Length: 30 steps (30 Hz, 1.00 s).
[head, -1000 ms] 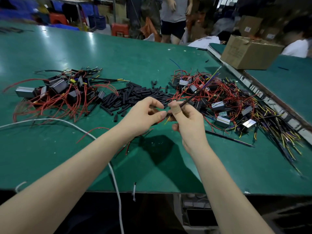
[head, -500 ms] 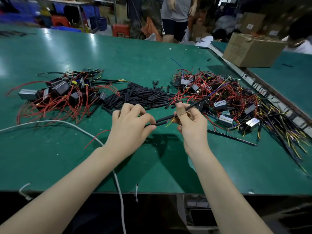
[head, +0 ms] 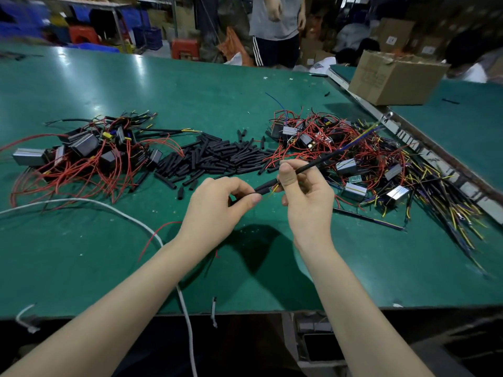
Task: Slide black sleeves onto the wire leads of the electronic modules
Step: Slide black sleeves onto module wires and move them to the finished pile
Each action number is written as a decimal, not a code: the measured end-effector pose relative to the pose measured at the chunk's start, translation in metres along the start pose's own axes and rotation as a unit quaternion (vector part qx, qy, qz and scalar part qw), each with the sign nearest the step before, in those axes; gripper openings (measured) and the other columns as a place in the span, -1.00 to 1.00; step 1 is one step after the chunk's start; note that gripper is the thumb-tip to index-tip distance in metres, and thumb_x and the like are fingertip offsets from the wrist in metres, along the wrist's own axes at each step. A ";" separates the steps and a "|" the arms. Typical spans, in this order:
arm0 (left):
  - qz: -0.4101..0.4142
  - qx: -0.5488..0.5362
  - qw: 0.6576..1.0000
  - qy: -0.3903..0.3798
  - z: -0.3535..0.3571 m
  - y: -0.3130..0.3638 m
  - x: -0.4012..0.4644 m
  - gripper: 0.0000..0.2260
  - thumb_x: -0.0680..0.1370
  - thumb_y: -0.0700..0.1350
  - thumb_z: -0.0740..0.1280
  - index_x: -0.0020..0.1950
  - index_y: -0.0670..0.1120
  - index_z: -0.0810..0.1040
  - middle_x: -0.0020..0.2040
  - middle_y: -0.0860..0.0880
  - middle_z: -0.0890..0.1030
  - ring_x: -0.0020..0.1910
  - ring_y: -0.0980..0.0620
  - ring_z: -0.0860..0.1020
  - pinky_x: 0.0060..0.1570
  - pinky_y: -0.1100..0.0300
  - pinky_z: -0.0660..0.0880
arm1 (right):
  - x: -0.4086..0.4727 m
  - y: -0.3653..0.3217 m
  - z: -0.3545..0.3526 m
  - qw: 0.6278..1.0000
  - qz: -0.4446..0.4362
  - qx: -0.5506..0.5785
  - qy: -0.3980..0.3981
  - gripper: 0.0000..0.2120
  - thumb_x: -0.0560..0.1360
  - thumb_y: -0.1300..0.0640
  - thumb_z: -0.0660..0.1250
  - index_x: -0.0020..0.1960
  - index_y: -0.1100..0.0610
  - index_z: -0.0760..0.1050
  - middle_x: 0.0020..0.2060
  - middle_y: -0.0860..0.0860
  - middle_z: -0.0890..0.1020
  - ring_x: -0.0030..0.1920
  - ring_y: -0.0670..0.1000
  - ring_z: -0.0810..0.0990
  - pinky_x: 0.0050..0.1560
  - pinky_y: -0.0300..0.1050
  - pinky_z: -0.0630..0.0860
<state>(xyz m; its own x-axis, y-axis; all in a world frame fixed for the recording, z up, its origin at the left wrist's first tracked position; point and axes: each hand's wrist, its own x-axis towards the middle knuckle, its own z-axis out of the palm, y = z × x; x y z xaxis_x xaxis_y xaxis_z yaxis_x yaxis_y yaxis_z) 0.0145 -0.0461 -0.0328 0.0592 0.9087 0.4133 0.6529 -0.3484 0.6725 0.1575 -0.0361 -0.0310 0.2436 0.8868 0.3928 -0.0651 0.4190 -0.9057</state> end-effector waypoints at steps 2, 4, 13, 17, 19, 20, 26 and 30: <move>-0.013 0.010 1.000 0.018 0.000 0.001 0.000 -0.91 0.47 0.04 0.41 -0.19 0.06 0.62 -0.30 0.15 0.57 -0.23 -0.01 0.49 -0.15 0.11 0.41 | -0.001 0.002 0.001 1.000 0.004 0.012 0.003 -0.96 0.49 0.06 0.36 -0.13 -0.02 0.55 -0.36 -0.18 0.57 -0.35 -0.20 0.46 -0.41 -0.32 0.38; -0.021 0.023 0.999 0.023 0.000 0.000 0.000 -0.89 0.46 0.05 0.42 -0.18 0.04 0.64 -0.27 0.09 0.60 -0.19 -0.08 0.51 -0.08 0.00 0.47 | -0.004 0.005 0.003 1.000 0.011 0.022 0.011 -0.94 0.45 -0.01 0.37 -0.16 -0.04 0.58 -0.34 -0.12 0.57 -0.34 -0.14 0.45 -0.43 -0.28 0.38; -0.066 -0.018 0.997 0.021 -0.002 -0.012 -0.004 -0.85 0.40 -0.01 0.50 -0.26 0.05 0.55 -0.26 0.11 0.54 -0.18 -0.01 0.49 -0.12 0.05 0.43 | -0.003 0.011 0.006 0.999 0.025 0.001 0.024 -0.94 0.42 -0.08 0.36 -0.19 -0.18 0.60 -0.29 -0.06 0.60 -0.26 -0.06 0.54 -0.38 -0.29 0.43; -0.089 -0.045 0.994 0.032 0.002 -0.009 -0.003 -0.75 0.37 -0.09 0.53 -0.32 0.06 0.46 -0.31 0.12 0.52 -0.32 0.25 0.43 -0.28 0.31 0.29 | -0.005 0.013 0.005 1.000 0.018 0.013 0.005 -0.93 0.44 -0.06 0.36 -0.15 -0.10 0.60 -0.28 -0.07 0.58 -0.29 -0.11 0.48 -0.37 -0.29 0.41; -0.101 -0.064 0.992 0.032 0.003 -0.008 -0.003 -0.76 0.36 -0.11 0.53 -0.30 0.04 0.47 -0.33 0.13 0.52 -0.35 0.34 0.42 -0.34 0.42 0.27 | -0.006 0.014 0.004 1.000 0.006 0.016 -0.004 -0.94 0.45 -0.02 0.36 -0.13 -0.08 0.60 -0.30 -0.09 0.57 -0.34 -0.12 0.45 -0.37 -0.32 0.40; -0.098 -0.067 0.993 0.025 0.003 -0.008 -0.003 -0.78 0.36 -0.09 0.53 -0.28 0.05 0.48 -0.33 0.15 0.52 -0.35 0.37 0.41 -0.34 0.44 0.27 | -0.006 0.014 0.003 1.000 0.001 0.015 -0.005 -0.96 0.47 0.01 0.36 -0.13 -0.08 0.59 -0.30 -0.11 0.57 -0.35 -0.12 0.44 -0.37 -0.33 0.40; -0.060 -0.056 0.996 -0.028 -0.007 -0.010 -0.005 -0.90 0.43 0.05 0.45 -0.25 0.14 0.56 -0.33 0.36 0.55 -0.38 0.27 0.45 -0.33 0.48 0.28 | -0.008 0.013 0.002 1.000 -0.013 0.014 -0.007 -0.96 0.48 0.05 0.36 -0.11 -0.07 0.58 -0.29 -0.16 0.60 -0.34 -0.17 0.48 -0.34 -0.35 0.42; -0.045 -0.067 0.997 -0.008 -0.007 -0.009 -0.006 -0.85 0.45 -0.05 0.45 -0.24 0.16 0.54 -0.36 0.22 0.56 -0.41 0.23 0.43 -0.36 0.46 0.29 | -0.008 0.012 0.002 1.000 -0.014 0.014 -0.009 -0.96 0.46 0.01 0.36 -0.12 -0.08 0.59 -0.29 -0.13 0.59 -0.35 -0.14 0.46 -0.34 -0.34 0.41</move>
<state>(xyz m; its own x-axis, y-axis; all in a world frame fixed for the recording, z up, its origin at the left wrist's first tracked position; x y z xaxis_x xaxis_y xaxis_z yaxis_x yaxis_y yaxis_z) 0.0026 -0.0499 -0.0371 0.0174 0.9408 0.3385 0.5486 -0.2920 0.7834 0.1525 -0.0380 -0.0445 0.2276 0.8779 0.4214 -0.0865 0.4493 -0.8892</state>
